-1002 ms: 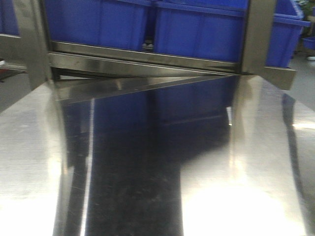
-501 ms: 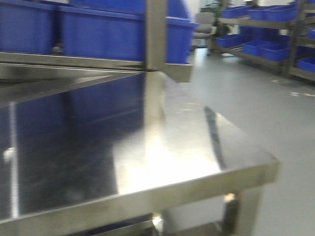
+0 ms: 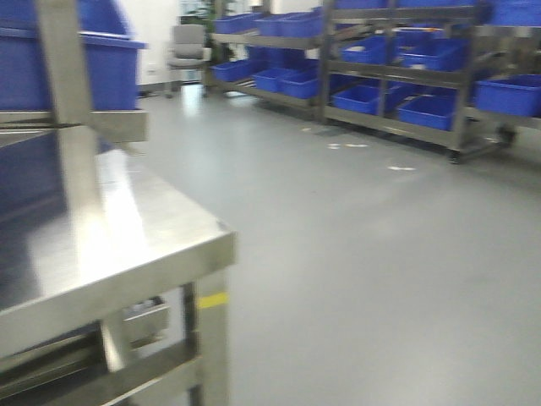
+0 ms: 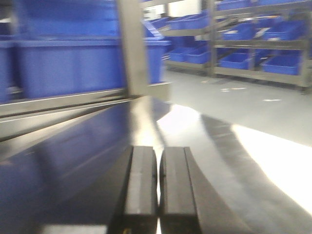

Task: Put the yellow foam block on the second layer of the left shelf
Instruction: 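Back away from the table holding the cube in the right gripper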

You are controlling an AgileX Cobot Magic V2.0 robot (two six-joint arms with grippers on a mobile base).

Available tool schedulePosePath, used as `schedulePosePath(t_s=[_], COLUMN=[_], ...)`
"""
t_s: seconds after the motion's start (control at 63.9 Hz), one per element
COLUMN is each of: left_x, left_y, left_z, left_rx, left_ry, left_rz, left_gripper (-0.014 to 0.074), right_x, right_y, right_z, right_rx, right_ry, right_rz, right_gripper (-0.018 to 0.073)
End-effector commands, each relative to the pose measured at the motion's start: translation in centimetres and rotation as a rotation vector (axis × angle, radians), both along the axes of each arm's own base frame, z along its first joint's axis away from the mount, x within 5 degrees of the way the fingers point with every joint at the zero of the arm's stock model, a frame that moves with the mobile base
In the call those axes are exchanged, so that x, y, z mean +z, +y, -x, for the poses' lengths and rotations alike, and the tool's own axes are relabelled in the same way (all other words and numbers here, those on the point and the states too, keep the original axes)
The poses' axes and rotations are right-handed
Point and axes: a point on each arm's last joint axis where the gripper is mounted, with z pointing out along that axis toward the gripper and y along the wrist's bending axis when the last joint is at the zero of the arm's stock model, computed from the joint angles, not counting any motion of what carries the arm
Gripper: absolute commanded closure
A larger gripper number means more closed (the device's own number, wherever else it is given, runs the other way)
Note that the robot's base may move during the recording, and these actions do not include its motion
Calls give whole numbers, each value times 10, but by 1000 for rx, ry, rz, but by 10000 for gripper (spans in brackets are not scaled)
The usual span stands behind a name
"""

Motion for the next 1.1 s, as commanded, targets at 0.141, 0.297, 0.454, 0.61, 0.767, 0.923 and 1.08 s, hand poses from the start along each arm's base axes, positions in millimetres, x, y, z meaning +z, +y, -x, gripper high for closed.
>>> schedulePosePath(t_s=[0.141, 0.297, 0.454, 0.61, 0.767, 0.923, 1.08], left_x=[1, 1, 1, 1, 1, 1, 1], left_y=[-1, -1, -1, -1, -1, -1, -1], left_z=[1, 1, 1, 1, 1, 1, 1], left_rx=[-14, -14, -14, -14, -14, -14, -14], left_ry=[-78, -78, -78, -78, -78, -78, -78], left_rz=[13, 13, 13, 13, 13, 13, 13], left_gripper=[460, 460, 460, 460, 460, 460, 460], right_x=[17, 17, 17, 17, 17, 17, 17], right_y=[1, 1, 1, 1, 1, 1, 1], right_z=[0, 0, 0, 0, 0, 0, 0], right_rx=[6, 6, 6, 6, 6, 6, 6], right_ry=[-118, -118, -118, -118, -118, -118, -118], right_rz=[15, 15, 15, 15, 15, 15, 15], right_gripper=[92, 92, 92, 92, 92, 92, 92])
